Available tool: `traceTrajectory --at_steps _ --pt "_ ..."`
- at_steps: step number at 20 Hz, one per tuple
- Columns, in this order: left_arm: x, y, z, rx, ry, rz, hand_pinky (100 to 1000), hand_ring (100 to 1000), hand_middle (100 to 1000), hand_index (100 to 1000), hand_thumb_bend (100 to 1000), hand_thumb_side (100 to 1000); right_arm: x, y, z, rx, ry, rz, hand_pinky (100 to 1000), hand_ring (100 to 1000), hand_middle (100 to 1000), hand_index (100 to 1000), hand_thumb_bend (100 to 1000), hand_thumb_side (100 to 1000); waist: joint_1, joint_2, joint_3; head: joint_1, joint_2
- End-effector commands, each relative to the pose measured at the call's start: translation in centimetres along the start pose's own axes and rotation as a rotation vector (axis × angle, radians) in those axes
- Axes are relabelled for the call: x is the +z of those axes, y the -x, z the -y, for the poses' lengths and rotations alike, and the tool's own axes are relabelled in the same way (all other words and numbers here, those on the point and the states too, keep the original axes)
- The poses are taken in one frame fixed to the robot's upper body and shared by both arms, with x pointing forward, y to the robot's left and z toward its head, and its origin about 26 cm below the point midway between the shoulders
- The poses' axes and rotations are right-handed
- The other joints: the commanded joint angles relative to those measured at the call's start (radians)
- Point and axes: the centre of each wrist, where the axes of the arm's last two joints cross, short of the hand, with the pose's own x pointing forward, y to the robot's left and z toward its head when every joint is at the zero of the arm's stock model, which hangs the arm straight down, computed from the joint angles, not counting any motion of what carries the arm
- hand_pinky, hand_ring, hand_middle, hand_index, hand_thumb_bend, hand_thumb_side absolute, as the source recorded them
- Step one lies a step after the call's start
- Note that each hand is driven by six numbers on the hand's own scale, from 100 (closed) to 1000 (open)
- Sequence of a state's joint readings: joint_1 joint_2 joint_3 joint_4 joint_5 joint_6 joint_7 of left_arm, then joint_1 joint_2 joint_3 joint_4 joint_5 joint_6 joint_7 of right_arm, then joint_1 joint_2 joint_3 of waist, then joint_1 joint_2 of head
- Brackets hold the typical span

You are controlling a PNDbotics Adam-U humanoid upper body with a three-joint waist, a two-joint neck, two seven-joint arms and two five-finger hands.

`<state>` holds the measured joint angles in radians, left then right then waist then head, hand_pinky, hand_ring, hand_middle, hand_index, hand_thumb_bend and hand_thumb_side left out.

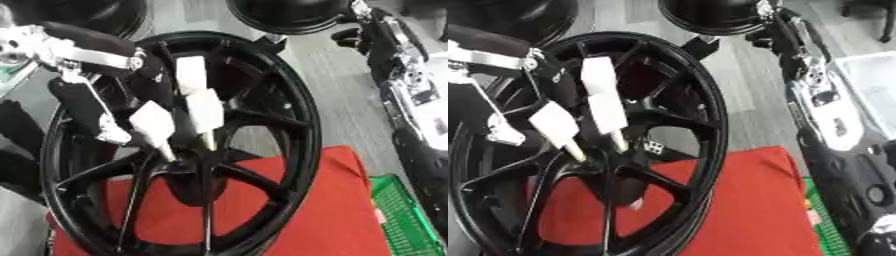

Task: Pull the pin out of the wheel hub.

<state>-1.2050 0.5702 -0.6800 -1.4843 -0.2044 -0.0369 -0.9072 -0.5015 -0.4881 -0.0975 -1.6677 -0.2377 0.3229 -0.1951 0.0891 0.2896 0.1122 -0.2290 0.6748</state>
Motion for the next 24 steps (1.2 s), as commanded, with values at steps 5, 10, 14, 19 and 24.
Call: traceTrajectory --at_steps 5,10,14,19,24 --pt "0.3 -0.3 -0.9 -0.041 -0.018 -0.007 726 768 744 767 371 191 -0.3 -1.0 0.3 0.014 0.002 0.034 764 630 682 722 100 688 -0.006 -0.017 0.0 0.006 -0.012" --pt "0.2 -0.6 -1.2 -0.065 -0.049 0.002 699 739 698 742 355 100 -0.3 -1.0 0.3 0.013 0.001 0.033 764 630 682 722 100 688 -0.007 -0.018 -0.001 0.008 -0.012" --pt "0.0 -0.8 -1.3 -0.079 -0.067 0.007 688 720 672 721 355 100 -0.3 -1.0 0.3 0.013 0.001 0.033 764 630 682 722 100 687 -0.007 -0.018 -0.001 0.01 -0.015" --pt "-0.4 -1.0 -1.1 -0.096 -0.069 0.009 670 688 630 684 379 100 -0.3 -1.0 0.3 0.011 0.002 0.035 764 630 682 722 100 686 -0.006 -0.018 -0.003 0.012 -0.017" --pt "-0.6 -1.2 -1.1 -0.12 -0.079 0.011 635 632 576 626 425 100 -0.3 -1.0 0.3 0.012 0.002 0.035 764 631 682 722 100 687 -0.006 -0.018 -0.003 0.015 -0.017"
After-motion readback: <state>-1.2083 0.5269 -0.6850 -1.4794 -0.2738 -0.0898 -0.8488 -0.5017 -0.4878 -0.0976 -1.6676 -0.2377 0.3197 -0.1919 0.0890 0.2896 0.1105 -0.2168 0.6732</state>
